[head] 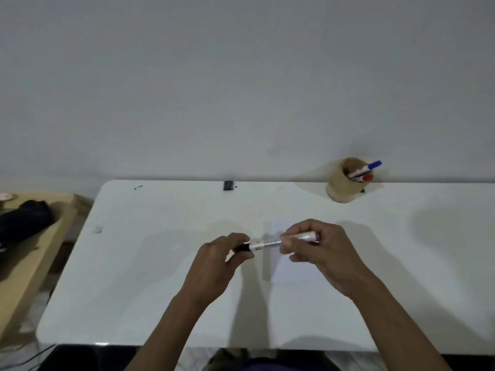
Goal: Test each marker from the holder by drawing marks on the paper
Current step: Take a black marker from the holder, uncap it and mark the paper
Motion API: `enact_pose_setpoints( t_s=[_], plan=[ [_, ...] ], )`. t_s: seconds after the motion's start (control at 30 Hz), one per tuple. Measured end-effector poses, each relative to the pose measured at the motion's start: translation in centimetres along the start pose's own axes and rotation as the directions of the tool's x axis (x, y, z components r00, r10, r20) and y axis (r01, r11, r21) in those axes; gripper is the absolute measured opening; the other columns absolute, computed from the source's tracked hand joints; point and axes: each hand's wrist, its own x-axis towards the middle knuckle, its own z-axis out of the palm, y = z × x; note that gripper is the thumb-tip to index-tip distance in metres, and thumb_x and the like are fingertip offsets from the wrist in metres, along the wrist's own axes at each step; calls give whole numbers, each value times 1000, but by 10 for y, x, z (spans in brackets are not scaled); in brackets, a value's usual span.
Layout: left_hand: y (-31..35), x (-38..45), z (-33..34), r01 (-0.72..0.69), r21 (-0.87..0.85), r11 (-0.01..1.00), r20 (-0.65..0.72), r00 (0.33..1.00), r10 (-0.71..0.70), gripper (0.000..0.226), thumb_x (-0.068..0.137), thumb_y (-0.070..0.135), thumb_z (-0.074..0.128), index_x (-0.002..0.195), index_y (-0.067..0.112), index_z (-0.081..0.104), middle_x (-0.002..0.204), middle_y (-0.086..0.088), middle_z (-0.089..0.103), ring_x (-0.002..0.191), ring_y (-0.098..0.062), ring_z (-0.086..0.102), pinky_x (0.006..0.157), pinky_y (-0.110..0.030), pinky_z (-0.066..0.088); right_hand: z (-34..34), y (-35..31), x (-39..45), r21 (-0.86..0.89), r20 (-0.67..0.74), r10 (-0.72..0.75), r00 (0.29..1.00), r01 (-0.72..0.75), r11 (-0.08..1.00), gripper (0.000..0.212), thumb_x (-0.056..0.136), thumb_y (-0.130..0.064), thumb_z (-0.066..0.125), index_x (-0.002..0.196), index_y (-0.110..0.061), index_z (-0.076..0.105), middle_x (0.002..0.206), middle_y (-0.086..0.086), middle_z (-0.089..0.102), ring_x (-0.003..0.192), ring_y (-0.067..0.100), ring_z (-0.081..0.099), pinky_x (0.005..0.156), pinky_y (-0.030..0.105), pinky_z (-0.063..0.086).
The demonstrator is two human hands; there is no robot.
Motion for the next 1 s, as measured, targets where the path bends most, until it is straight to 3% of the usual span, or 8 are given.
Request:
enact_pose_setpoints(
  t_s=[0.07, 0.1, 0.23, 0.43, 0.53, 0.7, 0.87, 1.0],
  plan=[
    [-5, -7, -5, 57, -67, 996, -6, 998, -58, 12, 89, 28, 73, 98, 22, 68, 81, 22, 70, 84, 8, 64, 76, -13, 49, 21, 6, 0, 196, -55, 27, 998, -15, 981, 22, 75, -11, 80, 93, 0, 73, 87, 20, 75, 77, 26, 73, 67, 27, 59],
    [-7, -9, -6, 43, -80, 996, -8, 999, -44, 10, 89, 28, 73, 96, 22, 68, 80, 21, 70, 81, 6, 64, 76, -16, 50, 33, 11, 0, 228, -75, 37, 997, -19, 973, 24, 75, -16, 79, 93, -2, 73, 87, 18, 74, 77, 24, 73, 68, 27, 59],
    [-15, -13, -5, -9, -119, 993, 6, 1000, 10, 8, 92, 27, 68, 95, 21, 72, 81, 7, 72, 72, -13, 62, 71, -33, 51, 70, 31, -2, 164, -158, 53, 986, -27, 986, 15, 91, -19, 72, 97, -6, 74, 91, 15, 80, 81, 23, 76, 71, 30, 58],
    [-15, -6, -1, 127, -294, 947, 156, 984, -83, 7, 91, 19, 69, 89, 17, 76, 73, 1, 72, 65, -16, 64, 68, -34, 53, 64, 41, -2, 141, -238, 38, 970, -4, 990, 17, 96, -17, 66, 95, -1, 74, 82, 11, 78, 78, 22, 74, 78, 35, 62],
    [-5, 11, 5, 172, -330, 928, 203, 973, -108, 9, 91, 19, 70, 87, 14, 76, 73, -8, 71, 68, -27, 62, 69, -36, 53, 50, 43, 3, 214, -265, 41, 963, 17, 977, 16, 98, -14, 64, 95, -1, 73, 83, 11, 77, 79, 22, 73, 75, 31, 60],
    [-2, 43, 7, 284, -336, 898, 274, 942, -195, 10, 91, 18, 70, 87, 13, 77, 69, 1, 71, 56, -5, 57, 60, -15, 48, 17, 34, 18, 491, -307, 95, 947, 72, 868, 14, 98, -7, 60, 90, -3, 70, 73, 6, 74, 65, 17, 71, 66, 24, 60],
    [-32, 73, 4, 408, -55, 911, 29, 913, -407, 13, 82, 24, 79, 90, 18, 71, 75, 3, 73, 66, -9, 66, 60, -15, 44, -37, 32, 34, 301, -383, 4, 924, 121, 946, 12, 99, -10, 61, 92, -5, 69, 75, 3, 74, 68, 17, 72, 68, 26, 61],
    [-47, 98, 22, 403, 93, 910, -73, 915, -398, 10, 88, 18, 71, 93, 10, 69, 85, -4, 73, 75, -19, 63, 71, -25, 44, -45, 45, 41, 251, -376, 38, 926, 63, 966, 11, 97, -12, 64, 94, -3, 69, 79, 5, 74, 74, 22, 70, 69, 28, 61]
  ],
)
